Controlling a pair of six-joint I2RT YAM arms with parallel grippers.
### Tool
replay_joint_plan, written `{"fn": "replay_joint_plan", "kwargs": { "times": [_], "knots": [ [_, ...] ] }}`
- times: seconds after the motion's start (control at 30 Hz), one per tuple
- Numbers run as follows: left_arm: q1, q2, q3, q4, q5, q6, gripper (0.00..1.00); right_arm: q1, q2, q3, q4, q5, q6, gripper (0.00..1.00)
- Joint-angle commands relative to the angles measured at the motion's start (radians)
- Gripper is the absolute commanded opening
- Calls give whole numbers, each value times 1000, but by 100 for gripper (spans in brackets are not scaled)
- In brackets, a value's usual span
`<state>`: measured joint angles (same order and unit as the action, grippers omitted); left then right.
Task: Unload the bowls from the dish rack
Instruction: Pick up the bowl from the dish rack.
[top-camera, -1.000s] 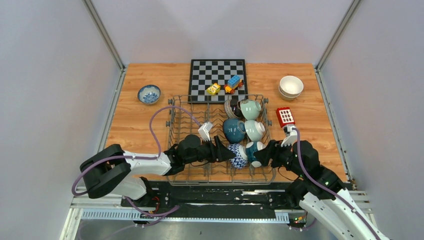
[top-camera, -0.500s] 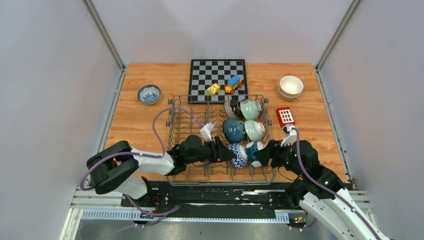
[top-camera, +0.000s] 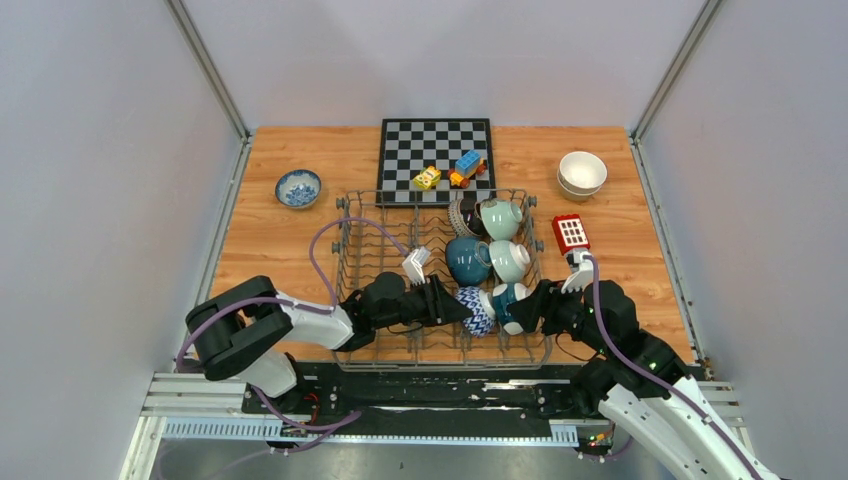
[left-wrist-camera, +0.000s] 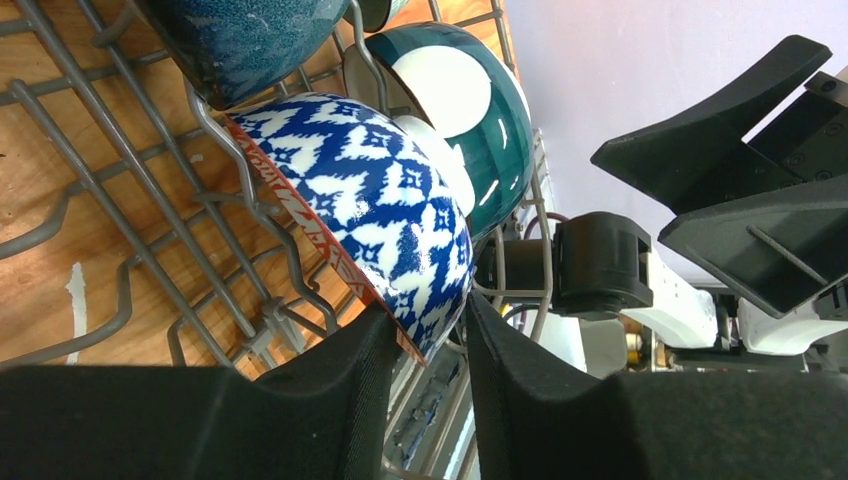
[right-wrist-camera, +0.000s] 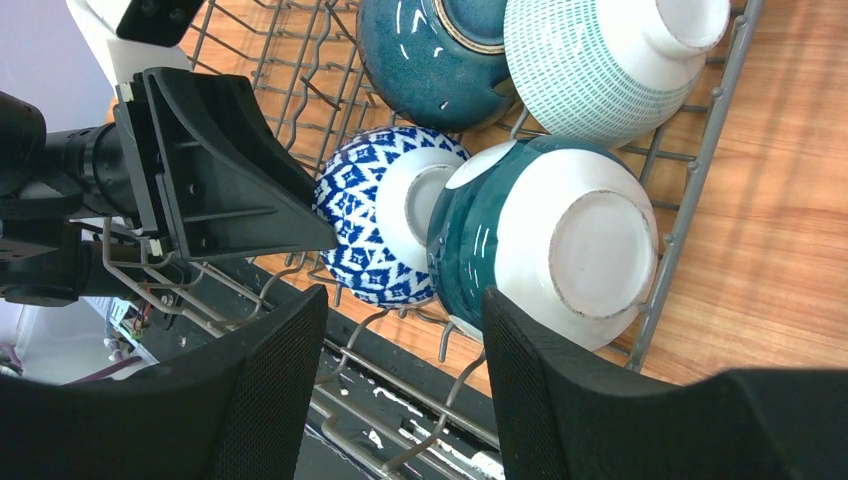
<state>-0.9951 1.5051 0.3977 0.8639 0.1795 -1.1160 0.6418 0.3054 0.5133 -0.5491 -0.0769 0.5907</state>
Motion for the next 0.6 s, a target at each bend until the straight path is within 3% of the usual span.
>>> {"fn": "replay_joint_plan", "kwargs": {
  "times": [0.0, 0.57],
  "knots": [
    [5, 21, -10, 81, 12, -4, 32, 13, -4, -6, -7, 16, 0, 61],
    [7, 24, -38, 141, 24, -4, 0, 14, -4, -8, -8, 25, -3, 62]
  ]
}}
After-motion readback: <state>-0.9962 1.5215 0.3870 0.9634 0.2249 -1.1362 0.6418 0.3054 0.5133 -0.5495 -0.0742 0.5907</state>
